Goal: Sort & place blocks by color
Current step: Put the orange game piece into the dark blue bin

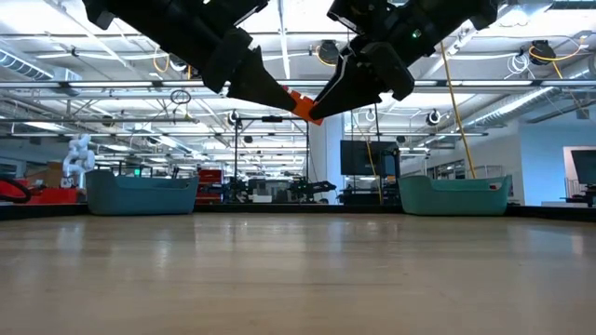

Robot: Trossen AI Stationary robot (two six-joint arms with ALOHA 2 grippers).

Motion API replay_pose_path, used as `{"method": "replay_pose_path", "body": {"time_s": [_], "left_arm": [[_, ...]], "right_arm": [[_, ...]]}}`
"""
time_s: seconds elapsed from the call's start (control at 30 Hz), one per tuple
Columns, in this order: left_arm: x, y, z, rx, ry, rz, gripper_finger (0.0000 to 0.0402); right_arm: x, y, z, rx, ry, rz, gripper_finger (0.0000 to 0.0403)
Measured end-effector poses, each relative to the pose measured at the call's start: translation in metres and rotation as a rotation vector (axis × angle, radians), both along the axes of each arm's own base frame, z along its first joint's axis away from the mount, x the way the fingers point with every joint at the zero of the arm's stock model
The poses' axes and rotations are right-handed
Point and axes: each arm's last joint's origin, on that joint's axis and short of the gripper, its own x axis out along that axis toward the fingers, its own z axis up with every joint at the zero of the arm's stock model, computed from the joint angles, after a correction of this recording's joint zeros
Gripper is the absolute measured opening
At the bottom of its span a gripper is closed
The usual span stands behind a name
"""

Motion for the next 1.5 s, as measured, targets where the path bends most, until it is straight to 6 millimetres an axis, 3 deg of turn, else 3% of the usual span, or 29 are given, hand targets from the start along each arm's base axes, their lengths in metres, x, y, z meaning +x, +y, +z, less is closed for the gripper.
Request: {"method": "replay_pose_path", "body": {"time_s": [0.13, 0.33, 0.43, 0.67, 0.8, 0.87, 1.1, 1.2, 1.4, 1.5], "left_arm": [[0.000, 0.000, 0.000, 0.001, -0.001, 0.005, 0.0140], [0.001, 0.005, 0.000, -0.024, -0.014, 0.037, 0.0183], [0.001, 0.012, -0.001, -0.039, -0.006, 0.072, 0.0181], [-0.001, 0.043, -0.008, -0.091, 0.019, 0.267, 0.0082], [-0.001, 0.054, -0.012, -0.161, 0.052, 0.261, 0.0013], [0.000, 0.058, -0.011, -0.195, 0.051, 0.239, 0.0008], [0.005, 0.086, -0.005, -0.124, 0.027, 0.247, 0.0088], [0.005, 0.118, 0.004, -0.183, 0.080, 0.313, 0.0137], [-0.001, 0.197, 0.021, -0.574, 0.244, 0.423, 0.0222], [0.003, 0.222, 0.033, -0.627, 0.303, 0.422, 0.0246]], "right_arm": [[0.000, -0.003, 0.000, 0.006, -0.004, -0.009, 0.0156], [0.000, -0.003, -0.002, 0.012, -0.014, -0.023, 0.0213], [-0.002, -0.004, -0.004, -0.015, -0.003, -0.045, 0.0240], [-0.006, -0.009, -0.002, -0.151, 0.017, -0.146, 0.0278], [-0.015, -0.011, 0.008, -0.183, 0.023, -0.184, 0.0280], [-0.021, -0.013, 0.015, -0.193, 0.020, -0.210, 0.0278], [-0.045, -0.017, 0.047, -0.147, -0.057, -0.266, 0.0270], [-0.054, -0.019, 0.061, -0.125, -0.108, -0.272, 0.0270], [-0.067, -0.020, 0.078, -0.104, -0.174, -0.273, 0.0270], [-0.071, -0.021, 0.080, -0.105, -0.180, -0.271, 0.0270]]}}
